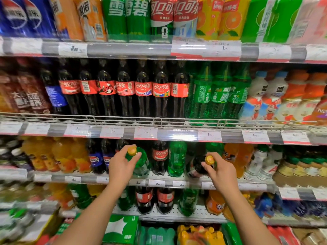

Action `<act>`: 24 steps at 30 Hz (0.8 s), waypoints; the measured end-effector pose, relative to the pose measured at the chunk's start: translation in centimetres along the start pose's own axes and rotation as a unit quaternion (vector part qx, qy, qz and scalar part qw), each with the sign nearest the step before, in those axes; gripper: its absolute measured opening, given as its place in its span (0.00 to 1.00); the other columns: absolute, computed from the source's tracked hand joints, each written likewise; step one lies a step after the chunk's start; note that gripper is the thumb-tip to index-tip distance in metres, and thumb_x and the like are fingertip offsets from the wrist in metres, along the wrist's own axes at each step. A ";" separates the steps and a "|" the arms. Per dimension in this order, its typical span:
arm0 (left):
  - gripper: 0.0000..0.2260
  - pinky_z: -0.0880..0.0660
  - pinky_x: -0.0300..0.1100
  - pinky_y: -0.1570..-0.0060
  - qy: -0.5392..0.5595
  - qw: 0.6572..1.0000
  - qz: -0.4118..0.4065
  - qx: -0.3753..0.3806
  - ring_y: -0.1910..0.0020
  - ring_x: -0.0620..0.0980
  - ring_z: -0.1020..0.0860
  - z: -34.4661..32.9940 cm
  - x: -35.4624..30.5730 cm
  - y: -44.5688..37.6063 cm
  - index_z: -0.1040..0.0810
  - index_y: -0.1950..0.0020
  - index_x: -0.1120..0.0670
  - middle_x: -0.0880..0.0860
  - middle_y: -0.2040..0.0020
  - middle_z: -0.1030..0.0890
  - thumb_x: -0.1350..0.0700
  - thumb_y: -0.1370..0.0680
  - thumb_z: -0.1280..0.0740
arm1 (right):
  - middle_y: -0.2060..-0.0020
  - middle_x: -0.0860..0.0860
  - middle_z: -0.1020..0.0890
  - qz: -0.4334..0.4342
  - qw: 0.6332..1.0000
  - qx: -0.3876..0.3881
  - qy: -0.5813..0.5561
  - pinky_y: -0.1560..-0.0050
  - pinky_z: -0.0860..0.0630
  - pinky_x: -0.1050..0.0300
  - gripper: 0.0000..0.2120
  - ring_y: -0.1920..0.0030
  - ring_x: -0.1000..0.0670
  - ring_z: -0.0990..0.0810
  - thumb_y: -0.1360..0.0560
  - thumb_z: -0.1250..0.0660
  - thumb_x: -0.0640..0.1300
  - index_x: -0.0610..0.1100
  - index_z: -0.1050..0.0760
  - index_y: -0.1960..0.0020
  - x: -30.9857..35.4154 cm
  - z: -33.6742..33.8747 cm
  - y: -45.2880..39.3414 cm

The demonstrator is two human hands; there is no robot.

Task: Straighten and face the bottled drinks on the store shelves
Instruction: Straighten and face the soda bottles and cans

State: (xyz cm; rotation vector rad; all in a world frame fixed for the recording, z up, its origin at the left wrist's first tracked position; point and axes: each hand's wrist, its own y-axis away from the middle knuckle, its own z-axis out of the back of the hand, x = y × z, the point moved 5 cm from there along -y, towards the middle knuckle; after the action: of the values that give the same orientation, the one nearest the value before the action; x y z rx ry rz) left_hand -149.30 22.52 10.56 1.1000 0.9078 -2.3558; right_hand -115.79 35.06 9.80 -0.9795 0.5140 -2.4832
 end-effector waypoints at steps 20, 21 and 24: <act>0.10 0.27 0.54 0.65 0.078 0.991 0.023 -0.107 0.62 0.62 0.24 7.4 1.0 5.7 0.22 0.50 0.49 0.63 0.59 0.20 0.43 0.21 0.32 | 0.65 0.53 0.18 0.018 0.990 0.084 -0.112 0.60 0.21 0.49 0.08 0.64 0.54 0.19 0.23 0.30 0.59 0.56 0.24 0.52 4.6 -4.0 1.2; 0.11 0.25 0.55 0.63 0.077 0.991 0.024 -0.110 0.62 0.62 0.24 7.8 1.1 5.8 0.21 0.49 0.49 0.63 0.59 0.20 0.42 0.21 0.32 | 0.65 0.53 0.18 0.013 0.988 0.080 -0.128 0.60 0.20 0.48 0.08 0.65 0.55 0.18 0.23 0.31 0.60 0.56 0.24 0.52 5.1 -4.5 1.0; 0.09 0.29 0.46 0.61 0.073 0.990 0.027 -0.117 0.64 0.56 0.24 9.0 1.3 6.3 0.21 0.50 0.46 0.60 0.58 0.19 0.42 0.21 0.32 | 0.66 0.52 0.17 -0.003 0.982 0.078 -0.173 0.59 0.19 0.46 0.07 0.68 0.54 0.17 0.23 0.30 0.58 0.56 0.24 0.52 6.9 -6.2 0.3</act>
State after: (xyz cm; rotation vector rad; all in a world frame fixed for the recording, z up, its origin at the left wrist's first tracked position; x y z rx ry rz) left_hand -151.32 11.65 11.44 1.1943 1.1578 -2.0826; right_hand -124.66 32.41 9.22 -1.3097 0.2018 -2.2471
